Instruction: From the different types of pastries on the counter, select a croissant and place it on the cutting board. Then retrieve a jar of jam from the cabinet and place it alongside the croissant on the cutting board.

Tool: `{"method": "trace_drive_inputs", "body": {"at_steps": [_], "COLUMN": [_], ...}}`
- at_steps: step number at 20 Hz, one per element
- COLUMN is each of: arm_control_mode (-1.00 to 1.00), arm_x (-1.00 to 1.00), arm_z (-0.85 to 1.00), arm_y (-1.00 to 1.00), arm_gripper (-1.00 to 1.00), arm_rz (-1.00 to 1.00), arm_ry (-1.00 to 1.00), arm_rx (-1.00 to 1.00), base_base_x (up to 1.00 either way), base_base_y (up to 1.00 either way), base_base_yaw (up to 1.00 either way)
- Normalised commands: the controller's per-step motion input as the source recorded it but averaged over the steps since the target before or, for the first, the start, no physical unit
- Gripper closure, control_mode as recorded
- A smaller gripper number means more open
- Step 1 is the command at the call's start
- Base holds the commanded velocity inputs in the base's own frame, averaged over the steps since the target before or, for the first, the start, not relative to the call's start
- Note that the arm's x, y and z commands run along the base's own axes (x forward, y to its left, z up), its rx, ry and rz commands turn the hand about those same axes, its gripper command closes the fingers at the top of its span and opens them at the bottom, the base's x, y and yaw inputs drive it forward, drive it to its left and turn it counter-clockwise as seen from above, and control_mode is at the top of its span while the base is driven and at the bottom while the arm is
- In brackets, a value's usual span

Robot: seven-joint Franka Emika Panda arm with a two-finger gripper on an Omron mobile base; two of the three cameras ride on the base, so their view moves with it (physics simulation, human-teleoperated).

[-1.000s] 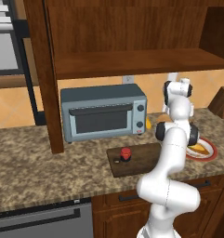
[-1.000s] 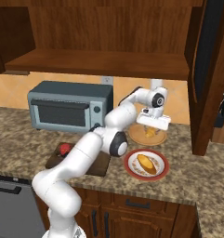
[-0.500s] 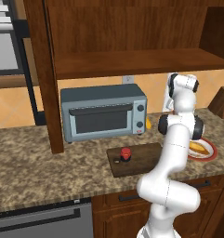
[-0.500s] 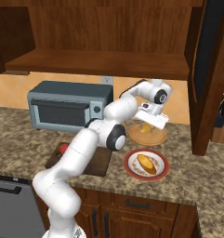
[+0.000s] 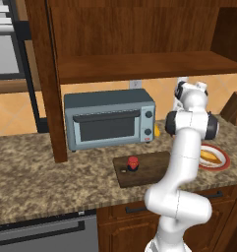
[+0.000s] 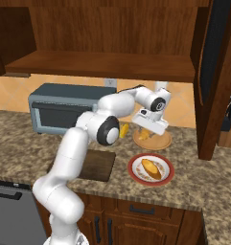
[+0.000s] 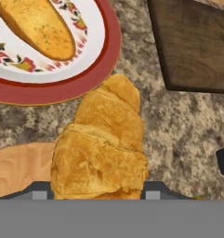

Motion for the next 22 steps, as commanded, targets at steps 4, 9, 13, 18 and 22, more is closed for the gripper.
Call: {"method": "trace_drive_inputs", "body": {"at_steps": [4,9,13,18,22], "arm_control_mode": [-1.00,-1.00,-1.00,-1.00,-1.00], "arm_x": [-0.08,-0.43,-0.77,-0.59,-0.61], "arm_z": [-0.20,0.00,0.08,0.36,0.19], "arm_y": [0.05,0.05,0.04,0.20,0.40], "arm_gripper": [1.00,1.00,1.00,1.00,1.00], "arm_rz": [0.00,0.01,0.06,0.09,0.11], "arm_ry": [-0.51,-0.22,-0.02,0.01,-0.08], "arm_rx": [-0.10,0.00,0.00,0.00,-0.04], "base_base_x": [0.00,0.00,0.00,0.00,0.00], "base_base_y": [0.00,0.00,0.00,0.00,0.00], "base_base_yaw": [0.00,0.00,0.00,0.00,0.00]}}
